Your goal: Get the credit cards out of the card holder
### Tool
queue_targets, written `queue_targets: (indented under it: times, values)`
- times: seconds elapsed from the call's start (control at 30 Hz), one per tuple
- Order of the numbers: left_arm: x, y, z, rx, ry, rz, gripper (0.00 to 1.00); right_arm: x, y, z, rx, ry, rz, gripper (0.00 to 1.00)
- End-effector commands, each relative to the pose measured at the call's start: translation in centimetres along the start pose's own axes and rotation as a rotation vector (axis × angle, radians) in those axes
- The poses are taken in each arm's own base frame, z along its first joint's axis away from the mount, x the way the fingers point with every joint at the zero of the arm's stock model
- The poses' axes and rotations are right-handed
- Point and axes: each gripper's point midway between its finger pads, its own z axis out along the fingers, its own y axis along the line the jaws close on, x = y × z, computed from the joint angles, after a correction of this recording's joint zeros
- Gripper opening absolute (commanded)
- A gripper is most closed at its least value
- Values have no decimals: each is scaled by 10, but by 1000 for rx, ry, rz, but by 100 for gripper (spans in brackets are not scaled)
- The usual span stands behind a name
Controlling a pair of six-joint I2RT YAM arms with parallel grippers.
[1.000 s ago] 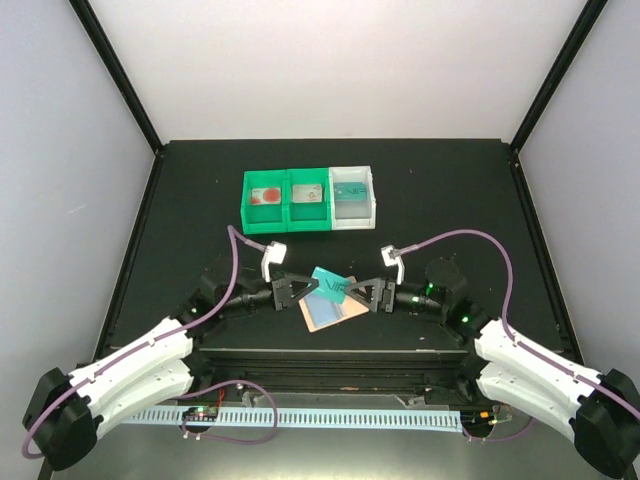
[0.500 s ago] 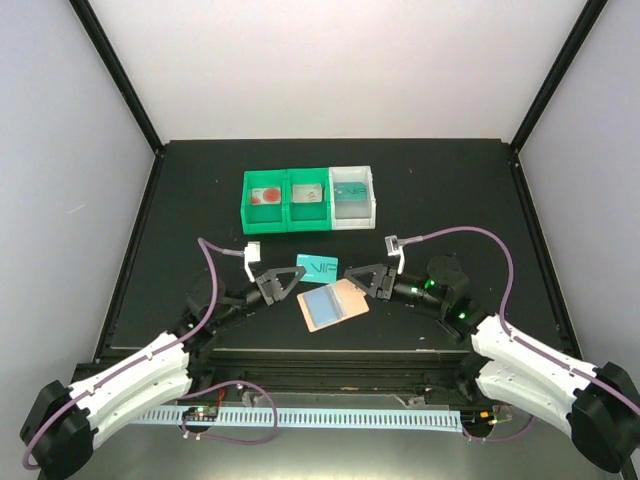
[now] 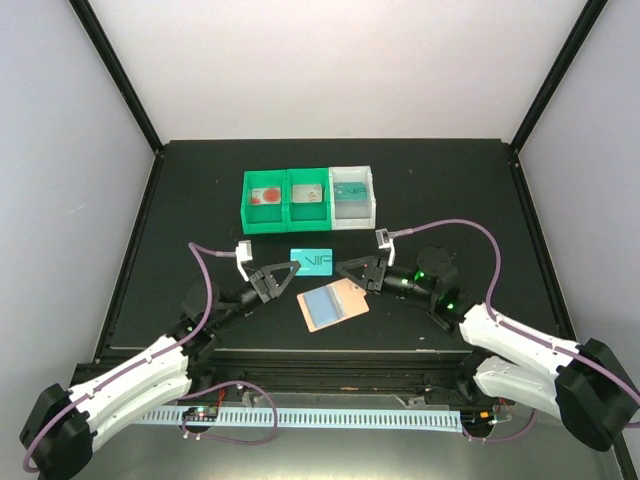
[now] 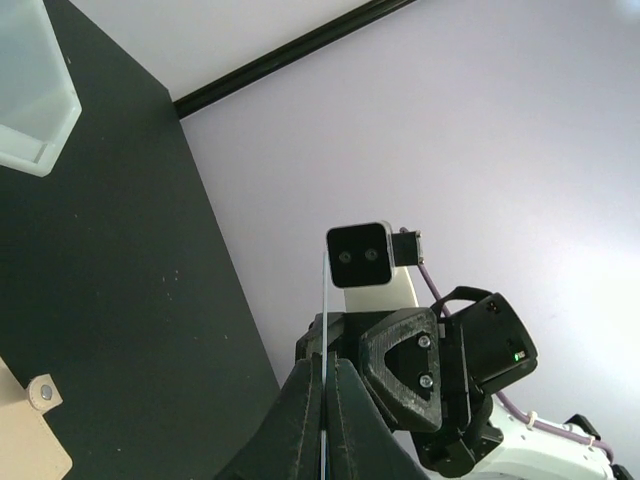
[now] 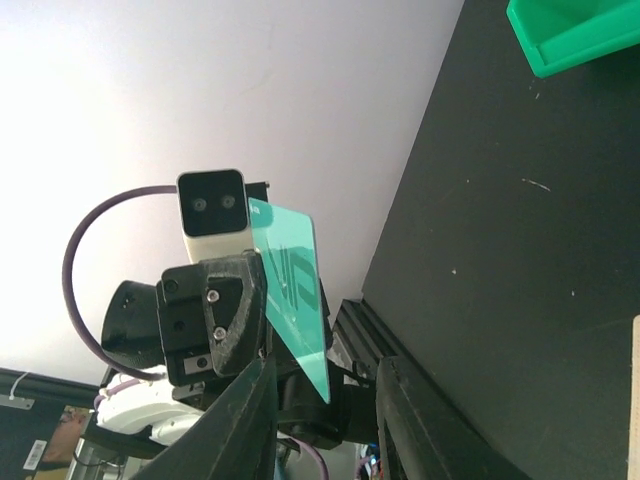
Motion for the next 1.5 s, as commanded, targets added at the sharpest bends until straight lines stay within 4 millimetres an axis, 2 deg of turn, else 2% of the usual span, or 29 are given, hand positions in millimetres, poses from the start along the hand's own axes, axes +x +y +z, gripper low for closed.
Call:
queue_targets:
  times: [0.0,0.4,0.63,0.97,1.23,1.37,1.4,1.43,1.47]
  values:
    - [-6,-11,-1,50,-36,-11,2,-9,24,9,-67,-5,-41,27]
    - [-8,-12,-3,57,-52,-11,1,-4,19,21,-64,21,-19,24]
    - [-8,-9,-5,51,-59,-12,2,0,23,23,-78,34,-22,18]
    - [-10,-7,-6,44,-72,-12,1,7,22,28,-86,61,-14,15]
    - [-10,-3,-7,28,-80,-13,1,8,22,26,-90,56,-23,2]
    - [-9,-1,-7,19,-77,-14,1,7,21,26,-85,53,-27,1]
    - [-9,-1,-7,16,-75,-13,2,7,20,26,-81,52,-24,1]
    - [-9,0,-7,14,-73,-8,7,7,19,26,-77,53,-24,1]
    - [-9,-1,-8,11,-72,-2,17,8,18,26,-73,57,-26,1]
